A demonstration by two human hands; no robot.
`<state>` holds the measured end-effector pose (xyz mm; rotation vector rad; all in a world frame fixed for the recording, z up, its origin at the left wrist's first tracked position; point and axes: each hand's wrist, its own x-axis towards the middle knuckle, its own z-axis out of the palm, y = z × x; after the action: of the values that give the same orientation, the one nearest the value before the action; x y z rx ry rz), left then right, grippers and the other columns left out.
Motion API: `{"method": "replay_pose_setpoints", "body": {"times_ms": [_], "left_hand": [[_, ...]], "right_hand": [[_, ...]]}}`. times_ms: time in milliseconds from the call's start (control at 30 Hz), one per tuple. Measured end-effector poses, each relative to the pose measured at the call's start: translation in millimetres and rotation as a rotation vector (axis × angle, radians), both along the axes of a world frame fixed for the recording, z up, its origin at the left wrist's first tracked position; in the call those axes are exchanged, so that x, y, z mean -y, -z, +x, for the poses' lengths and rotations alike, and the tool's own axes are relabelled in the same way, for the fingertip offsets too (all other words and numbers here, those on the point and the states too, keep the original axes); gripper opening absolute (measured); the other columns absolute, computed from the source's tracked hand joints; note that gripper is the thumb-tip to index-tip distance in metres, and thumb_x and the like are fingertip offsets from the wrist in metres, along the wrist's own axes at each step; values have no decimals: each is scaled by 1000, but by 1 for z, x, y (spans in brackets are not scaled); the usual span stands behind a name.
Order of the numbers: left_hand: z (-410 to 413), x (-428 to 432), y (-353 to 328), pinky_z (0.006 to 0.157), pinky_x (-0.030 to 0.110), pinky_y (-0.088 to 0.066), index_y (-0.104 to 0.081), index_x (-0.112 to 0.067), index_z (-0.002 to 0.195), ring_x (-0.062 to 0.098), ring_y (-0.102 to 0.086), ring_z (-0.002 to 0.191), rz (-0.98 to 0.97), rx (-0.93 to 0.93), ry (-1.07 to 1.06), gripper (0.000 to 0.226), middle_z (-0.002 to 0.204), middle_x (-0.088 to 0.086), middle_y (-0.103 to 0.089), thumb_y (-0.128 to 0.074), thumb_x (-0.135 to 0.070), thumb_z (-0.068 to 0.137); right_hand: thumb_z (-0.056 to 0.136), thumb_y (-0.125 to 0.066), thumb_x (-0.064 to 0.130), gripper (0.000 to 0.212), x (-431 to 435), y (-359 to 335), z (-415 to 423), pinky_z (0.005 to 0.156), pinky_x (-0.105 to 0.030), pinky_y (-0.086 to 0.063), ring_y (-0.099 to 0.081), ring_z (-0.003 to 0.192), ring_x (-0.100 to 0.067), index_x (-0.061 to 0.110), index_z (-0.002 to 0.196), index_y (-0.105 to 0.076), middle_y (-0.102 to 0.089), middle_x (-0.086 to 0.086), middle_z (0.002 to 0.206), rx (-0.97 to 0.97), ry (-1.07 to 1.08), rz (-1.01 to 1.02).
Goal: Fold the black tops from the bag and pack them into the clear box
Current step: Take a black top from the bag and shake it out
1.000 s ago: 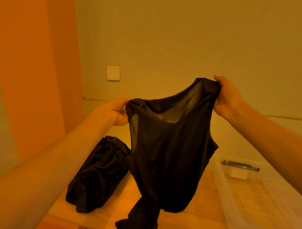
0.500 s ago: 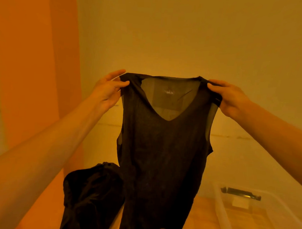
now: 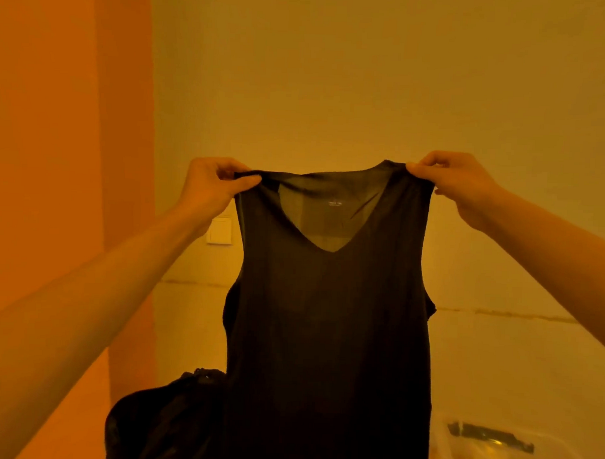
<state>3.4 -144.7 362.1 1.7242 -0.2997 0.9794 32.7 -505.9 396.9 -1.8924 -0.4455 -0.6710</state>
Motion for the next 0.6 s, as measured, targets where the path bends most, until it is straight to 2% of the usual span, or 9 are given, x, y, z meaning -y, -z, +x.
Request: {"method": "replay_pose_setpoints", "body": {"times_ms": [67,133,200,267,333,433,533,600], "left_hand": [[0,-7,4,75,29,-57,-75,-13,86,16,-68,84,14,-50,94,10,87,4,-71,-82,-20,83],[-5,-13,9,73,25,-53,-70,-14,73,13,-66,81,34,-93,321,12,83,2,-67,-78,-13,82],[-12,-18,11,71,21,-54,-68,-14,69,12,-65,80,56,-183,489,14,83,4,-65,-73,-10,82],[-16,-23,13,67,18,-53,-66,-8,79,11,-65,78,165,-258,406,9,82,6,-66,-73,-11,85],[-16,-27,15,65,17,-51,-66,-7,90,10,-65,78,326,-287,204,11,84,6,-69,-75,-14,88],[-18,-31,19,67,15,-49,-74,-16,103,4,-64,78,427,-256,133,13,82,2,-68,-74,-18,91],[-21,-31,25,70,16,-47,-75,-15,97,4,-61,80,432,-233,120,10,84,-1,-68,-68,-21,96],[-24,-30,29,74,21,-45,-73,-15,91,3,-60,78,415,-218,119,16,80,-7,-67,-62,-24,100]], "right_hand": [[95,-68,32,21,1,7,2,81,-29,-46,-58,89,-13,19,80,-63,-63,-1,91,-25,-52,43],[98,-64,27,16,2,14,2,81,-29,-46,-60,88,-14,19,84,-63,-64,0,89,-53,-159,57],[99,-63,25,9,6,19,0,83,-26,-46,-63,93,-14,20,99,-70,-69,-2,95,-51,-194,-78],[97,-66,30,17,10,21,-4,86,-27,-46,-66,96,-9,25,112,-73,-74,-1,98,-53,-136,-307],[94,-69,32,17,11,21,-8,84,-28,-44,-64,97,-7,27,109,-75,-74,3,97,-75,-74,-424],[96,-66,29,15,6,25,-11,75,-27,-41,-60,89,-12,18,98,-76,-71,1,94,-92,-70,-378],[99,-62,29,20,4,32,-12,84,-33,-44,-60,92,-17,12,97,-72,-69,-6,97,-103,-114,-310],[100,-61,26,20,2,39,-13,88,-36,-46,-60,95,-20,10,95,-71,-67,-6,96,-111,-130,-260]]}}
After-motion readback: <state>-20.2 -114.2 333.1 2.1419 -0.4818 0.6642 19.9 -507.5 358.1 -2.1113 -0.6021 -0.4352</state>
